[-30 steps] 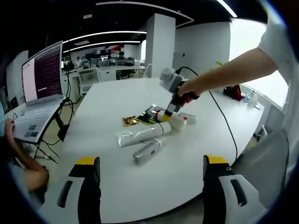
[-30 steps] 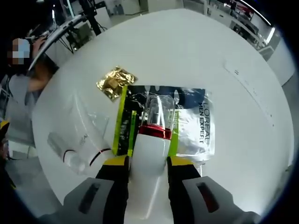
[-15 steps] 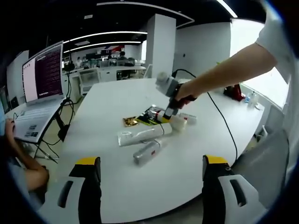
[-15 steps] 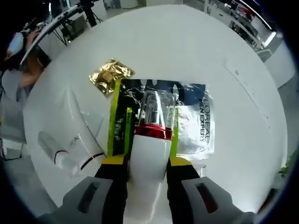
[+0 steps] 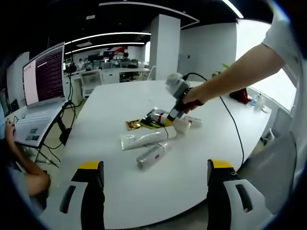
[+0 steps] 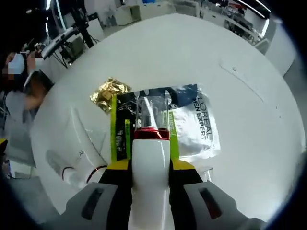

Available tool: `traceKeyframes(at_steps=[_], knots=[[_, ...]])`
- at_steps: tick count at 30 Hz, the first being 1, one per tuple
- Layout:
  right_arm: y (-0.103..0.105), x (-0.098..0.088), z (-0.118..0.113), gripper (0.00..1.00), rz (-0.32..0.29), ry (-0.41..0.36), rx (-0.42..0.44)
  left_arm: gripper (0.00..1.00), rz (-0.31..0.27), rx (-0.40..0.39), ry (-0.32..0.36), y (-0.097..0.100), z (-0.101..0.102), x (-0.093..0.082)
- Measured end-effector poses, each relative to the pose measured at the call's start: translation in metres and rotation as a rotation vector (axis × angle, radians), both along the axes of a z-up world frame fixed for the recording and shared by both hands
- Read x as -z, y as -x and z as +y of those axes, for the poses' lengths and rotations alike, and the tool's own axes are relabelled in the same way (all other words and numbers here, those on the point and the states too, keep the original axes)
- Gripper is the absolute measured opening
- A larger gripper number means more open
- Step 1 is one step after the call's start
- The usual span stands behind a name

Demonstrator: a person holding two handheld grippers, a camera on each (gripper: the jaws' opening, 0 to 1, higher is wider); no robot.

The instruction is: Arrange the skincare products in the storage area until every visible bottle or jar stands upright without overlapping.

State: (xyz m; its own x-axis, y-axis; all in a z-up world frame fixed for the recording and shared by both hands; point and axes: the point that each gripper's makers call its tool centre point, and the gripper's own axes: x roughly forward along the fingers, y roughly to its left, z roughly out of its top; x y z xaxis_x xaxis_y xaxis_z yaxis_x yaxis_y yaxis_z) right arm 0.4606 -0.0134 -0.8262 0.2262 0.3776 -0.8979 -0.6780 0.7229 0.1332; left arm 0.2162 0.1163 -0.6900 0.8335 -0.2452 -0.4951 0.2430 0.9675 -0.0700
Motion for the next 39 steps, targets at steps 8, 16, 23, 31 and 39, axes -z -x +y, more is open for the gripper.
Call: traceKeyframes(at_steps=[8,16,23,31,39], knots=[[-0.003,-0.021,-0.003,0.28,-0.081,-0.037,-0.062,0.81,-0.002,0.01,0.009,0.0,-0.002,0.0],[0.004,-0.031,-0.011,0.28,-0.109,-0.09,-0.072,0.81,-0.008,0.012,0.026,0.001,-0.003,-0.002],[0.006,-0.042,-0.016,0.28,-0.13,-0.143,-0.064,0.81,-0.012,0.019,0.034,0.001,-0.004,-0.003],[0.018,-0.055,-0.022,0.28,-0.176,-0.193,-0.116,0.8,-0.016,0.027,0.048,0.001,-0.007,-0.005],[0.032,-0.064,-0.03,0.28,-0.194,-0.232,-0.119,0.79,-0.018,0.043,0.047,0.002,-0.009,-0.006]])
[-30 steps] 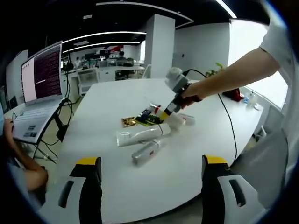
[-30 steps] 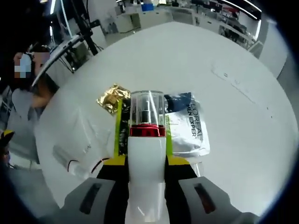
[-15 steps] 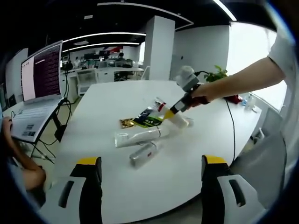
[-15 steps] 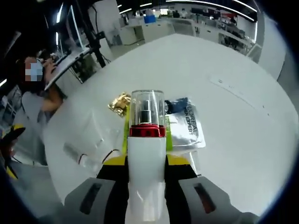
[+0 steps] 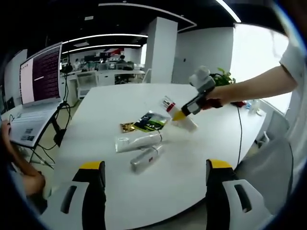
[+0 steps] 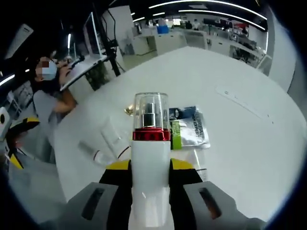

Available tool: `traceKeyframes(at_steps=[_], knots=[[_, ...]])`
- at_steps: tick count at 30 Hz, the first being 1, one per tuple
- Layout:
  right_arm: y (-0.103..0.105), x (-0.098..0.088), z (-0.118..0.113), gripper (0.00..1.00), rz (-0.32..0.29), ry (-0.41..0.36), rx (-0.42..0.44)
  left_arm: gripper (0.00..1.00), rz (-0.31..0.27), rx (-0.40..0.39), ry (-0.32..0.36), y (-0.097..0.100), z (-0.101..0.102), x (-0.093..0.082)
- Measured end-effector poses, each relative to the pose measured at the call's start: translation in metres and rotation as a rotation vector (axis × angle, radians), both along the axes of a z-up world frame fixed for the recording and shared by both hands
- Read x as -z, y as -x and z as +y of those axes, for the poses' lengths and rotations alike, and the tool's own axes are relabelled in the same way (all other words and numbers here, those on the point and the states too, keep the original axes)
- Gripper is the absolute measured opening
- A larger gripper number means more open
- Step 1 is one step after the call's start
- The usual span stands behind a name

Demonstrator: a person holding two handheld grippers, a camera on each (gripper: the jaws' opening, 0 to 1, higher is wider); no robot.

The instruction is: Arrange the skincare products in the storage area until every visible bottle or jar stands upright without overlapping.

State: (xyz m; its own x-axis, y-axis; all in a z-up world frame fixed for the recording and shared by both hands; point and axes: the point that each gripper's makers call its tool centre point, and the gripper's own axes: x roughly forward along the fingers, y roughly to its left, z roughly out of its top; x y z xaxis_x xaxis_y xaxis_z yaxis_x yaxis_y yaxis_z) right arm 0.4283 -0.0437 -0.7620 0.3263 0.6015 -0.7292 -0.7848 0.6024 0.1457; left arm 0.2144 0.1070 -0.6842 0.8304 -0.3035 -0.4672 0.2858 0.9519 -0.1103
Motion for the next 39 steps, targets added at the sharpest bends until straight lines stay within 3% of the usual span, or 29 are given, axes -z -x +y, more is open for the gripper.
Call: traceKeyframes(at_steps=[11,16,27,33,39], knots=[[0.024,-0.019,-0.004,0.28,-0.027,-0.098,0.008,0.78,0.002,0.028,-0.01,0.0,-0.002,0.002],[0.032,-0.028,-0.007,0.28,-0.042,-0.156,0.001,0.79,0.004,0.031,0.022,-0.001,-0.003,0.001],[0.072,-0.056,-0.005,0.28,-0.11,-0.268,-0.084,0.79,0.01,0.103,0.01,0.001,-0.015,0.0],[0.101,-0.076,0.0,0.28,-0.121,-0.382,-0.148,0.77,-0.002,0.145,0.075,-0.002,-0.029,-0.009],[0.124,-0.083,0.0,0.28,-0.115,-0.42,-0.193,0.77,-0.041,0.191,0.169,-0.004,-0.051,-0.033]])
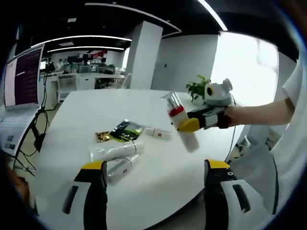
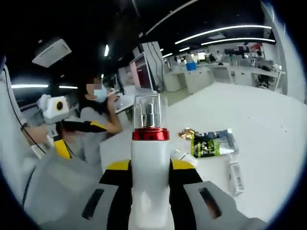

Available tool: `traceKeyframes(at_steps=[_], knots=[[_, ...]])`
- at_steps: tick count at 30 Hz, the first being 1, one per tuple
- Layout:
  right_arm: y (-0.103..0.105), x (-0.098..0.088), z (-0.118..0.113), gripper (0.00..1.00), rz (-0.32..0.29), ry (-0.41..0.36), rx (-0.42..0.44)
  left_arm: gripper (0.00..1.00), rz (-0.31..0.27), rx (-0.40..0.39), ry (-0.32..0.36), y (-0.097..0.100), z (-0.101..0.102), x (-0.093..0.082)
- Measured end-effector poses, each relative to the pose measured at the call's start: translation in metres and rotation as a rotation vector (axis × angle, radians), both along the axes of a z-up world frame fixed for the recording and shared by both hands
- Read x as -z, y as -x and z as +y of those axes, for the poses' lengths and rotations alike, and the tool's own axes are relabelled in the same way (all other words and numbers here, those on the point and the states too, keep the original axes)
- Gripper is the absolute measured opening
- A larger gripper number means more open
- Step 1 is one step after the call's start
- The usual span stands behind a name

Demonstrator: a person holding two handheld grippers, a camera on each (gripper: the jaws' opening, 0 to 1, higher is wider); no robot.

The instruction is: Arrange the skincare products in the storage area until every visible bottle or jar stands upright without overlapping.

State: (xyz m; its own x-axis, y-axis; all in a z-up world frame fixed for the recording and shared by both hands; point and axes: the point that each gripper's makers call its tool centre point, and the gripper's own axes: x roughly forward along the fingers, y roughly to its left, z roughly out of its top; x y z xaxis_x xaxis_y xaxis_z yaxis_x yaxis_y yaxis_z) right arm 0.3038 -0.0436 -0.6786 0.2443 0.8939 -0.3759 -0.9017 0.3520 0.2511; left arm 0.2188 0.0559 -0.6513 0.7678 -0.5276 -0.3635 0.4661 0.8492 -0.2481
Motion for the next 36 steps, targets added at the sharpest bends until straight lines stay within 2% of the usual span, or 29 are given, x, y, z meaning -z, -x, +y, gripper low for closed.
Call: traceKeyframes(at_steps=[5,7,13,16,22,26,30,36], knots=[[0.019,-0.006,-0.001,0.28,0.007,-0.035,-0.029,0.75,-0.009,0.04,0.101,0.001,-0.02,-0.015],[0.026,-0.009,-0.003,0.28,0.007,-0.048,-0.042,0.74,-0.015,0.053,0.118,0.0,-0.025,-0.018],[0.054,-0.024,0.0,0.28,0.003,-0.089,-0.099,0.72,-0.041,0.118,0.133,0.0,-0.043,-0.029],[0.068,-0.034,0.001,0.28,0.014,-0.134,-0.142,0.66,-0.073,0.19,0.142,0.004,-0.058,-0.039],[0.09,-0.043,-0.001,0.28,0.008,-0.174,-0.217,0.58,-0.09,0.293,0.167,0.007,-0.08,-0.049],[0.1,-0.049,-0.005,0.28,0.013,-0.208,-0.267,0.54,-0.13,0.364,0.186,0.008,-0.096,-0.058],[0.107,-0.054,-0.008,0.28,0.019,-0.232,-0.306,0.48,-0.146,0.399,0.22,0.006,-0.109,-0.064],[0.111,-0.065,-0.015,0.28,0.039,-0.29,-0.34,0.46,-0.152,0.443,0.193,0.007,-0.133,-0.064]])
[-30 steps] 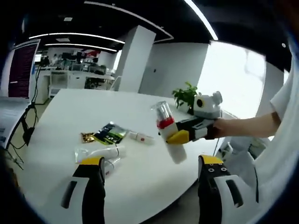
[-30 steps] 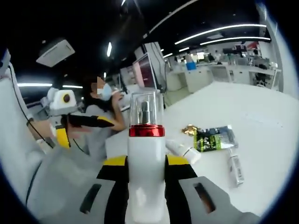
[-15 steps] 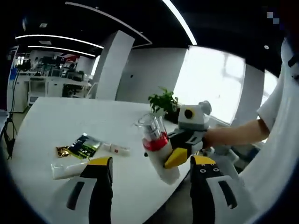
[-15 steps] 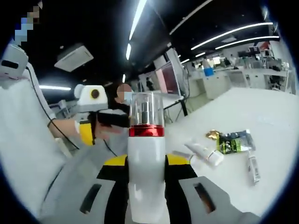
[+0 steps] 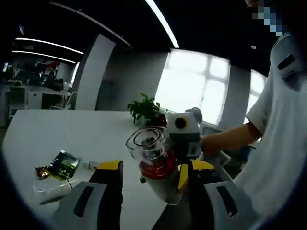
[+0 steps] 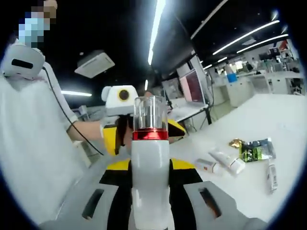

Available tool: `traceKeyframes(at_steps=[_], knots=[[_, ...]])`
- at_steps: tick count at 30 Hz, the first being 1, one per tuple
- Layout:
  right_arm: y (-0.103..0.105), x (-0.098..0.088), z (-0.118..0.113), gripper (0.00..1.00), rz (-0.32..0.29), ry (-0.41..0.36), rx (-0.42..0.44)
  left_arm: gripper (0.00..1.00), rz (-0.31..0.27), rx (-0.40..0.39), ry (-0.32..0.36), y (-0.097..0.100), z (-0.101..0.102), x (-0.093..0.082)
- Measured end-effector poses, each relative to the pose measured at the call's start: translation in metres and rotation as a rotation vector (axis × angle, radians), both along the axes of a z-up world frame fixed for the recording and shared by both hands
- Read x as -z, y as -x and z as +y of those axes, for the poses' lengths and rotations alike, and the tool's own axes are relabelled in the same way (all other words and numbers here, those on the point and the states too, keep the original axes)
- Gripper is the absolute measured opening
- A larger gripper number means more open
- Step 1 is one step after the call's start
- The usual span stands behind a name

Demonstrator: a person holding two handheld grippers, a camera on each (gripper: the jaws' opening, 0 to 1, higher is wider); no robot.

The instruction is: Arrange the skincare products in the storage area until every visible bottle or jar stands upright without overlapping.

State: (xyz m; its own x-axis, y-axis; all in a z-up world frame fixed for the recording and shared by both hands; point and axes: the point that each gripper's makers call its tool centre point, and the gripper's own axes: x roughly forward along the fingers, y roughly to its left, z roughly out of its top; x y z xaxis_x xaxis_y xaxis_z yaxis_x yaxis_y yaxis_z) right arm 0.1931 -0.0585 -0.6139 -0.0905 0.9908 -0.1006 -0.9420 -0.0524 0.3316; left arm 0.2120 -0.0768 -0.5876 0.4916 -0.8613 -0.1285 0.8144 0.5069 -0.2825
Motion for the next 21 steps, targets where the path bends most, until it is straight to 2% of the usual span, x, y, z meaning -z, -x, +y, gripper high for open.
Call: traceKeyframes(at_steps=[8,12,17,20,21], knots=[[-0.002,-0.007,-0.012,0.28,0.02,-0.042,-0.036,0.3,-0.025,0.014,0.017,-0.003,-0.026,-0.011],[-0.004,-0.005,-0.02,0.28,0.017,-0.043,-0.054,0.3,-0.031,-0.005,0.005,-0.005,-0.034,-0.01],[-0.004,0.003,-0.029,0.28,-0.026,-0.001,-0.07,0.29,-0.02,-0.013,-0.066,-0.006,-0.047,-0.002],[-0.006,0.013,-0.035,0.29,-0.099,0.057,-0.074,0.29,-0.055,0.002,-0.168,-0.006,-0.055,0.006],[-0.007,0.014,-0.036,0.29,-0.103,0.065,-0.072,0.29,-0.06,0.007,-0.192,-0.005,-0.058,0.008]])
